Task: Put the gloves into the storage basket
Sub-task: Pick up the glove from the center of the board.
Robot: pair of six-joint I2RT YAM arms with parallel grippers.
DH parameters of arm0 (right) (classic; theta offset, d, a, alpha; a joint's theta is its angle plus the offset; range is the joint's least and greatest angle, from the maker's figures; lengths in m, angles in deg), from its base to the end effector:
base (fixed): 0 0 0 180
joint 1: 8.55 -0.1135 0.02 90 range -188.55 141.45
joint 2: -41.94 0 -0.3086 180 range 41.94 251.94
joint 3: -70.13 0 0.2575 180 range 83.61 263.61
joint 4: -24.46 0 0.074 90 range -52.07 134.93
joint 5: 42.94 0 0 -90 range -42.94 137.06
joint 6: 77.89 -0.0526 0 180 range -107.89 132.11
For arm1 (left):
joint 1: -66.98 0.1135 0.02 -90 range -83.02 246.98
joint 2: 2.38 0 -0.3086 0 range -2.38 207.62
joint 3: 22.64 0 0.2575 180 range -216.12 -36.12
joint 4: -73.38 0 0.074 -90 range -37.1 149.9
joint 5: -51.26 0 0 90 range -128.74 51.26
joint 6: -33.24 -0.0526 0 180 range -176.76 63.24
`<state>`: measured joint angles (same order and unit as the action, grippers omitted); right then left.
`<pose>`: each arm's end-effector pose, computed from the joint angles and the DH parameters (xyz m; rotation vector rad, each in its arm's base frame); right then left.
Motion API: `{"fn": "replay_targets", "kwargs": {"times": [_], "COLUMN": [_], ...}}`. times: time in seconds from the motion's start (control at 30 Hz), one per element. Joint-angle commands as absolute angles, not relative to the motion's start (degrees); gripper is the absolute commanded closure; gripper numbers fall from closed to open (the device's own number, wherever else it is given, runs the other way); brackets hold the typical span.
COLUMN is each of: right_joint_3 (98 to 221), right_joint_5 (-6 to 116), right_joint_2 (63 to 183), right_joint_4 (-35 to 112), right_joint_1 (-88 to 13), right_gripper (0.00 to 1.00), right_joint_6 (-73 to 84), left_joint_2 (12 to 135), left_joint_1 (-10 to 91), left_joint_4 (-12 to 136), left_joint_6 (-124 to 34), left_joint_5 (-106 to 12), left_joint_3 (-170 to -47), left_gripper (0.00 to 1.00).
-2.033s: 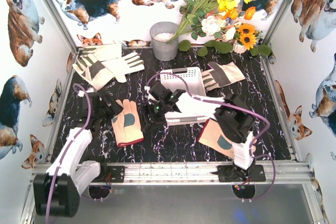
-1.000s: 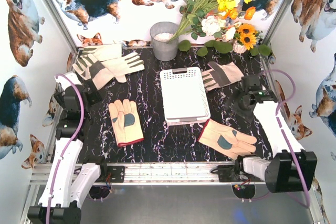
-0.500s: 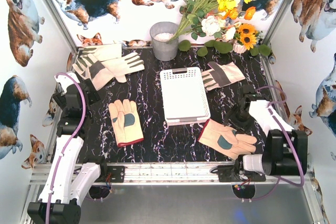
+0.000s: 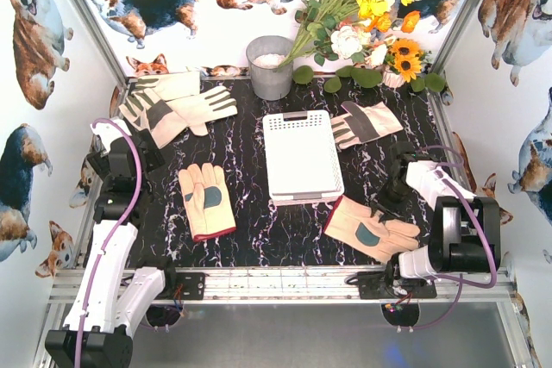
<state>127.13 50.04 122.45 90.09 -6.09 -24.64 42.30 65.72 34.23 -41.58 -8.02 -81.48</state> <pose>0.2071 -0.0062 0.1886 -1.0528 -2.9577 -0.0850 0.1589 0.0234 0.3431 -0.5690 1.8740 0.3487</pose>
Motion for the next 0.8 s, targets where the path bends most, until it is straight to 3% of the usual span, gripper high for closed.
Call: {"fn": "replay_targets", "kwargs": {"times": [0.0, 0.13, 0.77], "right_joint_3": [125.0, 125.4, 129.6], "right_joint_5": [49.2, 48.0, 38.4], "right_joint_2": [123.7, 123.4, 108.5], "right_joint_4": [86.4, 87.0, 92.6], "right_joint_1": [-6.2, -6.2, -6.2], "right_gripper": [0.81, 1.0, 1.0], "right_joint_6": [-23.8, -22.2, -23.1], "left_joint_2": [42.0, 41.9, 41.9], "left_joint_1": [66.1, 66.0, 66.0], "left_joint_4": [34.8, 34.8, 34.8], "left_joint_6": [-41.7, -41.6, -41.5], "left_joint_5": [-7.5, -7.5, -8.0], "left_joint_3": [-81.3, -81.3, -81.1], "left_gripper": [0.0, 0.0, 0.0]}}
